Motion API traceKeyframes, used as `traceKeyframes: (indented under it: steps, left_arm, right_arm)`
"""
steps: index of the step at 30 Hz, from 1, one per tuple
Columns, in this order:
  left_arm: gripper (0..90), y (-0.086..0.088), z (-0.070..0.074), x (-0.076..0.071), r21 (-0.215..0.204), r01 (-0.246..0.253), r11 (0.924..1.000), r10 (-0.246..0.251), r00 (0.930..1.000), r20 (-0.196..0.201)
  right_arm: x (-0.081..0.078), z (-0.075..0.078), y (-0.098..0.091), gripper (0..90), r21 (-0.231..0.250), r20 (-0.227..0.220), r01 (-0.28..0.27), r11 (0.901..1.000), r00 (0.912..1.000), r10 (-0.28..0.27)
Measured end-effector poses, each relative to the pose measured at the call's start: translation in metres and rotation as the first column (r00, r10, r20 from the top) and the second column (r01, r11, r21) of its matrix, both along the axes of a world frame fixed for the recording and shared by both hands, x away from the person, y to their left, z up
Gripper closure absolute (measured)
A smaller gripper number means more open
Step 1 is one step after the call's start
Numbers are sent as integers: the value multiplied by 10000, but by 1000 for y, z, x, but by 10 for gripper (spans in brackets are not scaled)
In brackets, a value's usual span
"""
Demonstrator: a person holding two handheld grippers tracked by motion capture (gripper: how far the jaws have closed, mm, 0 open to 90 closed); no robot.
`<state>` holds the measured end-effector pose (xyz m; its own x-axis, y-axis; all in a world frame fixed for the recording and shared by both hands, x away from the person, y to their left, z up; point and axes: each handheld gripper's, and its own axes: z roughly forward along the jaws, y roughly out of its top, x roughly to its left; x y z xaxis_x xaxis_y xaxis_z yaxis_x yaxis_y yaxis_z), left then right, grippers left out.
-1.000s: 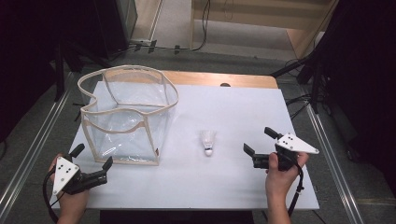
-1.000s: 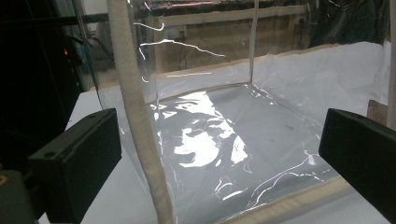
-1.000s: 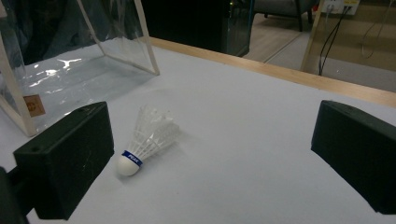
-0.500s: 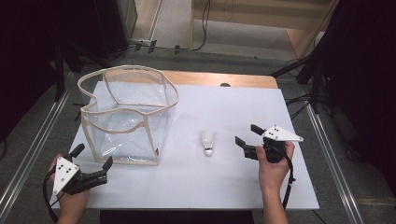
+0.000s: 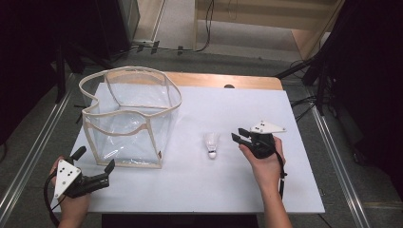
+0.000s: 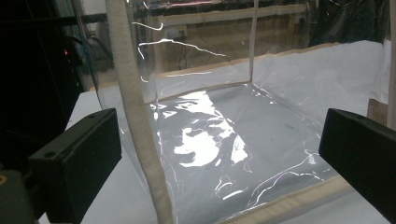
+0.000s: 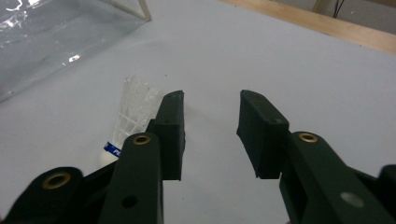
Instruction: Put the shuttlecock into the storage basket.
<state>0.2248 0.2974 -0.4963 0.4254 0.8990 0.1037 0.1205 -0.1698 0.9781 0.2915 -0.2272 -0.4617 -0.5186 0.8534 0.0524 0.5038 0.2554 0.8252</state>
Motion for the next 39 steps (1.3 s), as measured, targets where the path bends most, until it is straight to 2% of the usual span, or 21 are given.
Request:
traceKeyframes:
  steps: [2, 3, 4, 7, 11, 25, 29, 39]
  left_arm:
    - [0, 0, 0, 0, -1, 3, 10000, -3, 10000, 7]
    - [0, 0, 0, 0, -2, 3, 10000, -3, 10000, 8]
    - [0, 0, 0, 0, 0, 6, 10000, -6, 10000, 7]
    - [0, 0, 0, 0, -15, 5, 10000, -5, 10000, 9]
    - [0, 0, 0, 0, 16, 3, 10000, -3, 10000, 10]
    - [0, 0, 0, 0, -14, 21, 10000, -21, 10000, 11]
    - [0, 0, 0, 0, -20, 35, 10000, -35, 10000, 15]
    - [0, 0, 0, 0, -19, 30, 10000, -30, 10000, 12]
  right_arm:
    - [4, -1, 0, 666, 213, -300, -270, 9994, 9992, 276]
    - [4, -1, 0, 666, 213, -300, -270, 9994, 9992, 276]
    - [7, -2, 1, 712, 295, -468, -429, 9986, 9979, 443]
    - [10, -3, 3, 734, 140, -684, -402, 9991, 9968, 411]
    - [18, -8, 12, 873, -342, -1177, -553, 9979, 9917, 509]
    - [44, -29, 35, 876, -679, -1884, -765, 9948, 9801, 625]
    - [46, -31, 39, 877, -773, -1960, -761, 9941, 9788, 597]
    - [46, -30, 53, 876, -611, -2004, -1201, 9909, 9740, 1057]
